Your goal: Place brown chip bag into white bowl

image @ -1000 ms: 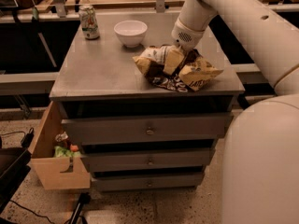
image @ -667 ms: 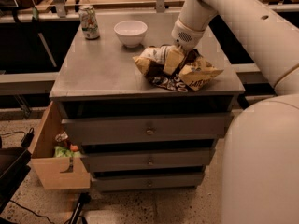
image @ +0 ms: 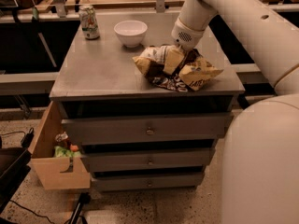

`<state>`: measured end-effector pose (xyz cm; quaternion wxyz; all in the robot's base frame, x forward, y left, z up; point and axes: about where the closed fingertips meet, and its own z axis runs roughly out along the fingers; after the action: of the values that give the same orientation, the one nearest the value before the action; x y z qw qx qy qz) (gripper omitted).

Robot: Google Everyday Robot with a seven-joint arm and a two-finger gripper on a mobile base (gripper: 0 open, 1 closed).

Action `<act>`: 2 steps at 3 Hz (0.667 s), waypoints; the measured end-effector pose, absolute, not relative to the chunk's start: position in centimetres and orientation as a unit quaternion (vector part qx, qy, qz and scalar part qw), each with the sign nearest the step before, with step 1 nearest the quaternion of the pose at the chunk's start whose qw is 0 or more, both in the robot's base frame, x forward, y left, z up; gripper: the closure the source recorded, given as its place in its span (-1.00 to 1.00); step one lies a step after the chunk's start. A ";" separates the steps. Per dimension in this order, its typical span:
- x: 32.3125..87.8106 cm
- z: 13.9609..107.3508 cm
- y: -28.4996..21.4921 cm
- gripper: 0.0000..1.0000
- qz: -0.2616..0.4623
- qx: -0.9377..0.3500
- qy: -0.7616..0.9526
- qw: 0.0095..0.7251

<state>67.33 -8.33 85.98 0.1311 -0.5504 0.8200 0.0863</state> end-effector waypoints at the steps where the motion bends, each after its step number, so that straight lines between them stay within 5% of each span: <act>1: 67.8 86.4 -8.3 1.00 0.079 -0.548 0.822 0.135; 2: 68.3 89.4 -9.0 1.00 0.050 -0.539 0.830 0.137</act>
Offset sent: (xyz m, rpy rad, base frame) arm 0.0111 -0.0274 0.0858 -0.1291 -0.0620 -0.0812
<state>68.32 -9.00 89.35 0.1372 -0.5389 0.8296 0.0498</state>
